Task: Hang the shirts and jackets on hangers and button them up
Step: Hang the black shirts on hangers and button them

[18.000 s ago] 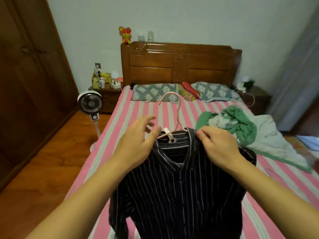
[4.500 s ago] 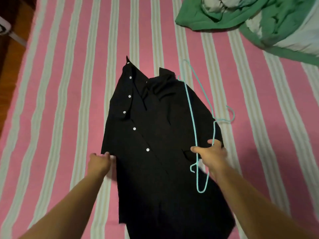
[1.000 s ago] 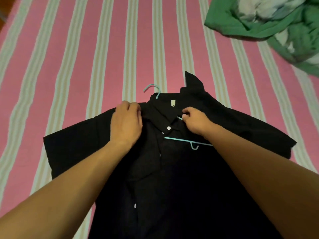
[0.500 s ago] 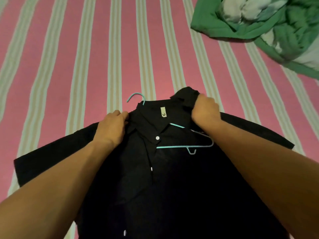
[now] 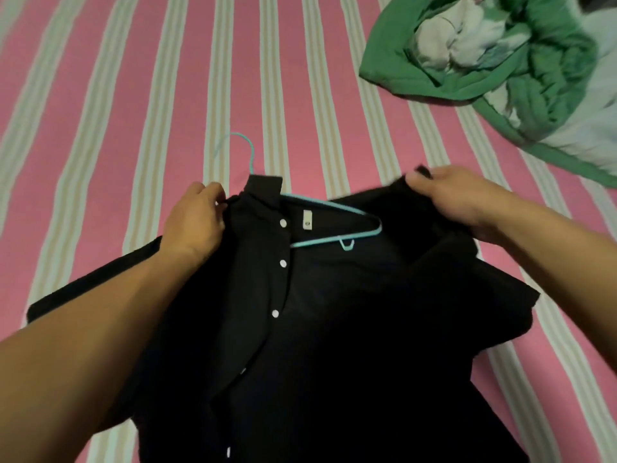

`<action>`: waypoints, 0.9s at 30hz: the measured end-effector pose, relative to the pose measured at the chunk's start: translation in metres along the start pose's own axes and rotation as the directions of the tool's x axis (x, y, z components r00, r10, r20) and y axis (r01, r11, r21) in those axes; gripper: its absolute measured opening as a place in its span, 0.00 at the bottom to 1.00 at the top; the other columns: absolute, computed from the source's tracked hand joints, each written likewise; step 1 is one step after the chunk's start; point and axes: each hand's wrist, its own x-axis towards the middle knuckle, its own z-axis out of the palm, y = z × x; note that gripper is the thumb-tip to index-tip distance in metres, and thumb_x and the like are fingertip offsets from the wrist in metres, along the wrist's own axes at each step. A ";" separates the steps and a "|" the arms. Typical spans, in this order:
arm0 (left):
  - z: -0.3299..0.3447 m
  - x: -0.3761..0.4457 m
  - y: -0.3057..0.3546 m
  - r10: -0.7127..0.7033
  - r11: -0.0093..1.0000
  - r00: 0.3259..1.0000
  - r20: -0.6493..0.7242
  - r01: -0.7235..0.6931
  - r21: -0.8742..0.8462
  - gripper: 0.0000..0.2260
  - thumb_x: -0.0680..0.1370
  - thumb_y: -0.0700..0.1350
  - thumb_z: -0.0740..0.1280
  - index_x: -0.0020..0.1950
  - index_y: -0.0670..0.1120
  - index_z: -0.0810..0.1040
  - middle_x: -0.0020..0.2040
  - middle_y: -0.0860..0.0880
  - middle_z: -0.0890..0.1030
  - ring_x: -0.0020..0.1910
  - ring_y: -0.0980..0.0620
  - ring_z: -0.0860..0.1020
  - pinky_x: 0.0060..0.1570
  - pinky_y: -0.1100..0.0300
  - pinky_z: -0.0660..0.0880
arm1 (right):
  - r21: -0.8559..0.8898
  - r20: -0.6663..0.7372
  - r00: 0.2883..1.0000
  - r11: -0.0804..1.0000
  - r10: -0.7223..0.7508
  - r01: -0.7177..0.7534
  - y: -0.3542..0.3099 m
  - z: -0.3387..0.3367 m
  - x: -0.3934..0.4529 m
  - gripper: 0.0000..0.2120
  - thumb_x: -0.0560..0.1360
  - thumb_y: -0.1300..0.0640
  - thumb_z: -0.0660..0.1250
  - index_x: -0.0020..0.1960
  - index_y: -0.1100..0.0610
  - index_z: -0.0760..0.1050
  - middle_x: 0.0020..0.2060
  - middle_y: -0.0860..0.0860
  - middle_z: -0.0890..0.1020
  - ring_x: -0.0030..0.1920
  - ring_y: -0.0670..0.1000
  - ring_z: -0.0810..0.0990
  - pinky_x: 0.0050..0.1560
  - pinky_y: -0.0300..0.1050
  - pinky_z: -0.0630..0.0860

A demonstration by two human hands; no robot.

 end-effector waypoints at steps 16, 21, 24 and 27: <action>0.041 -0.189 0.052 -0.039 0.998 0.978 0.205 0.047 -0.033 0.09 0.80 0.51 0.66 0.56 0.49 0.73 0.52 0.48 0.74 0.50 0.45 0.77 0.47 0.49 0.76 | -0.464 -0.149 0.882 0.819 -0.447 0.337 0.116 0.140 -0.089 0.12 0.77 0.52 0.67 0.58 0.55 0.77 0.53 0.49 0.74 0.49 0.49 0.76 0.49 0.43 0.75; 0.043 -0.300 0.049 -0.378 0.909 0.813 0.442 0.235 0.344 0.20 0.78 0.61 0.64 0.64 0.50 0.68 0.58 0.49 0.71 0.58 0.48 0.74 0.48 0.50 0.79 | -0.703 0.172 0.971 0.670 -0.165 0.239 0.197 0.167 -0.172 0.32 0.75 0.37 0.62 0.73 0.52 0.67 0.64 0.53 0.73 0.60 0.54 0.74 0.56 0.50 0.78; 0.035 -0.333 0.043 -0.460 0.882 0.802 0.381 0.362 0.302 0.20 0.79 0.59 0.63 0.66 0.49 0.67 0.60 0.47 0.71 0.59 0.46 0.73 0.48 0.46 0.79 | -0.667 -0.007 0.999 0.745 -0.036 0.022 0.219 0.168 -0.197 0.35 0.75 0.42 0.67 0.77 0.56 0.63 0.69 0.59 0.68 0.65 0.60 0.69 0.61 0.57 0.75; 0.026 -0.350 0.038 -0.494 0.869 0.798 0.345 0.450 0.204 0.19 0.82 0.54 0.60 0.70 0.47 0.66 0.61 0.45 0.73 0.58 0.43 0.75 0.48 0.44 0.79 | -0.474 -0.194 0.978 0.880 -0.071 -0.030 0.224 0.161 -0.210 0.26 0.79 0.48 0.65 0.74 0.57 0.68 0.67 0.58 0.70 0.66 0.60 0.68 0.66 0.57 0.70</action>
